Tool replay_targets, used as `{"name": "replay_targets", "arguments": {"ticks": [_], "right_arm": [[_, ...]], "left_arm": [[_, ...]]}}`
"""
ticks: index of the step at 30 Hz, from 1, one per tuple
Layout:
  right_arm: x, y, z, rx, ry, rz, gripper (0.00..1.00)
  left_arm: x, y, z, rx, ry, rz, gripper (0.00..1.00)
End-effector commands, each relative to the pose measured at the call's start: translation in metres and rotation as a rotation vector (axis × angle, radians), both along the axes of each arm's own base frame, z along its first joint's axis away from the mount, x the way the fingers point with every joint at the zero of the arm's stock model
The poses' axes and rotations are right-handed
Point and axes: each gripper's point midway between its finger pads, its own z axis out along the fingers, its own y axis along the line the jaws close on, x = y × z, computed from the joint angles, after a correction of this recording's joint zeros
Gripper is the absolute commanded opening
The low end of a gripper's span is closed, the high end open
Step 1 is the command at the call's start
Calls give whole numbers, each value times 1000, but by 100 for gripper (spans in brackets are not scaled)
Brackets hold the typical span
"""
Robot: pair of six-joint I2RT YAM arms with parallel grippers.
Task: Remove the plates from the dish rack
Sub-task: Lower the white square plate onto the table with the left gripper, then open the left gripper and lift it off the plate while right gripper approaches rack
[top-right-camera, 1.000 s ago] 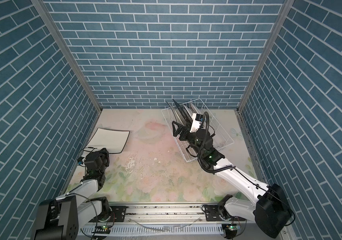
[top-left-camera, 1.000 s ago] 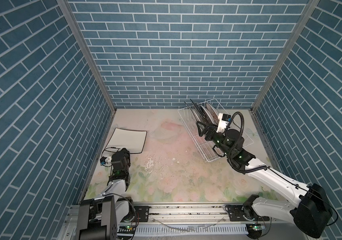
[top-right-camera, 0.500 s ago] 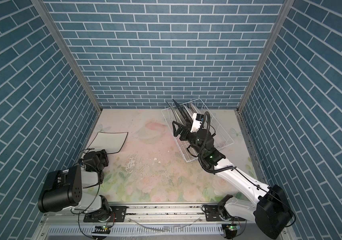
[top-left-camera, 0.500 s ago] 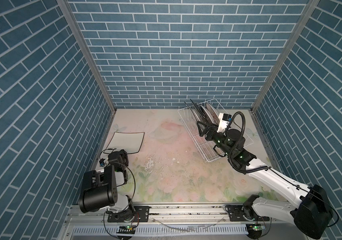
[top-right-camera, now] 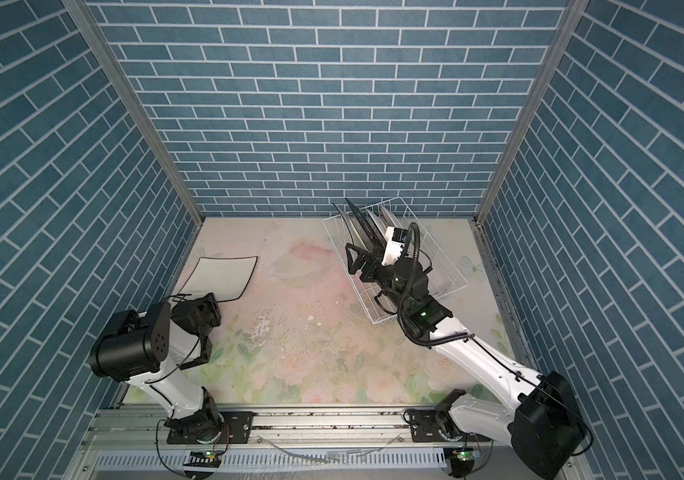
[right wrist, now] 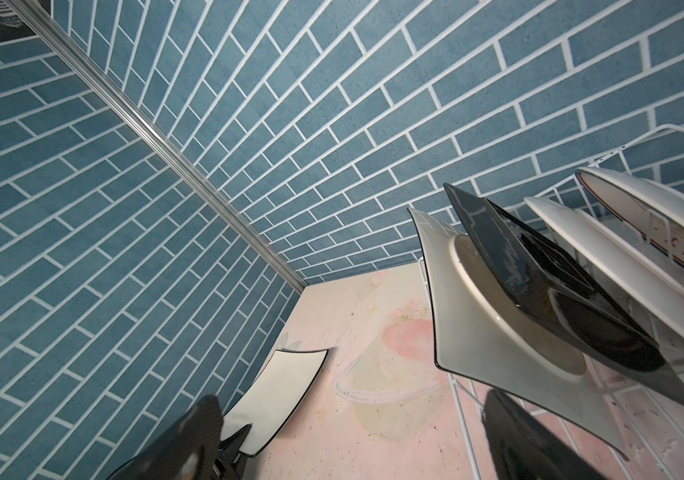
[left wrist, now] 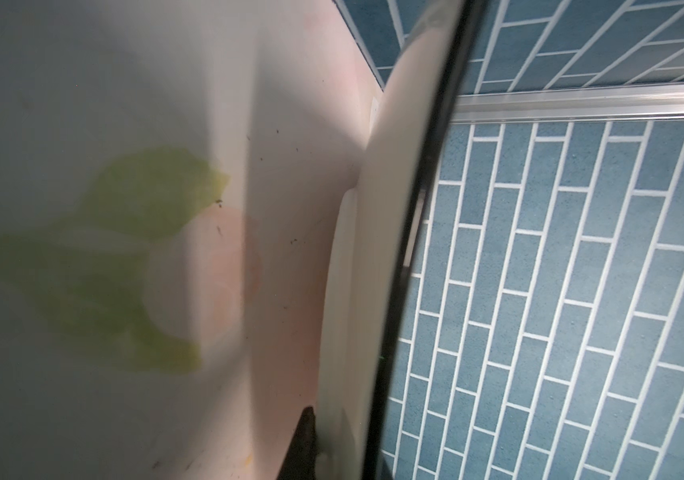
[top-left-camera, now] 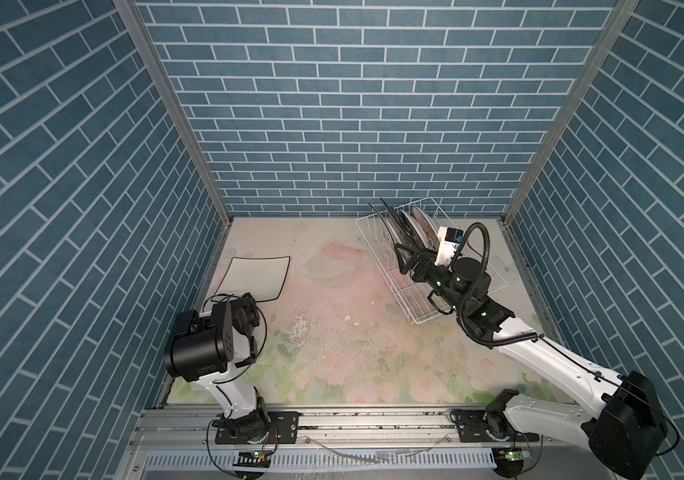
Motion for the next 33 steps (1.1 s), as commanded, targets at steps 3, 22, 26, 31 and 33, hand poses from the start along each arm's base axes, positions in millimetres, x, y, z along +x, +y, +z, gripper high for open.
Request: {"name": "replay_targets", "arguments": {"ticks": [3,22,26,31,33], "right_arm": [[-1,-2,-2,15,20,-2,99],[-2,-1,-22,-17,83,8,98],[-3,-2,-23,-14,87,6,98],[-3,-3,-32,-30,113,-1,98],[-2,-5,-36,-50,122,-11,98]], "left_arm": [[26,10,47,47,-175,4,0],[38,20,38,75,-97,24,63],[34,20,38,94,-33,21,78],[24,24,42,124,47,44,97],[22,24,41,122,87,39,99]]}}
